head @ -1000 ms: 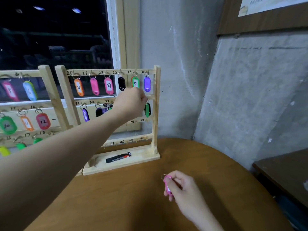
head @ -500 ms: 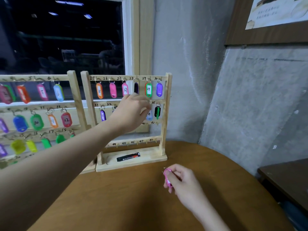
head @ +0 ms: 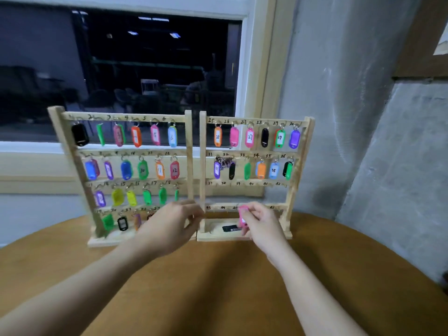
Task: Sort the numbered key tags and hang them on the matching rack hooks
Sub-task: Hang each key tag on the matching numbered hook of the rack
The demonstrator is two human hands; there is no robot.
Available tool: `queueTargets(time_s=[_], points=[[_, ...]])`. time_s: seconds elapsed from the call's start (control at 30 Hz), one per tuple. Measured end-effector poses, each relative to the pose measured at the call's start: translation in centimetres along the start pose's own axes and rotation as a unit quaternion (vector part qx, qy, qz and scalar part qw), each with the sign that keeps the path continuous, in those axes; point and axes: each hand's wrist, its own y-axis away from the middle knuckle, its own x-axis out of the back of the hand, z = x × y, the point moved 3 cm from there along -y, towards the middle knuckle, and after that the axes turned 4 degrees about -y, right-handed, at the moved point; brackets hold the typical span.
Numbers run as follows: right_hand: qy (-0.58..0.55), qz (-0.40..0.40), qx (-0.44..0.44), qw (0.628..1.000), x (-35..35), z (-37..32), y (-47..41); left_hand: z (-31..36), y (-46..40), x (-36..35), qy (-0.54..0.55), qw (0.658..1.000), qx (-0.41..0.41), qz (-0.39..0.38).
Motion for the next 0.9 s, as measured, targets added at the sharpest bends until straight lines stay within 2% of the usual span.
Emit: queueTargets(time_s=[0.23, 0.4, 0.5, 0.6, 0.9], points=[[0.001, 0.013, 0.024, 1.000, -5.4, -1.7, -4.1, -3.6, 9.0, -6.3, 0.105, 0.984, 0.140, -0.035], [0.024, 0.040, 0.025, 0.999, -7.6, -1.9, -5.8, -3.5, 12.1, -9.9, 0.150, 0.977, 0.140, -0.060], [0.023, 0.059, 0.025, 0.998, -8.3, -1.4, -6.5, -3.7, 13.0, -10.8, 0.185, 0.970, 0.153, -0.030], [0.000, 0.074, 0.018, 0.997, -8.6, -1.0, -6.9, -4.4, 13.2, -11.0, 0.216, 0.953, 0.211, 0.021], [-0.017, 0.079, -0.012, 0.997, -9.0, 1.9, -6.9, -4.2, 13.1, -11.0, 0.211, 0.953, 0.216, 0.013]])
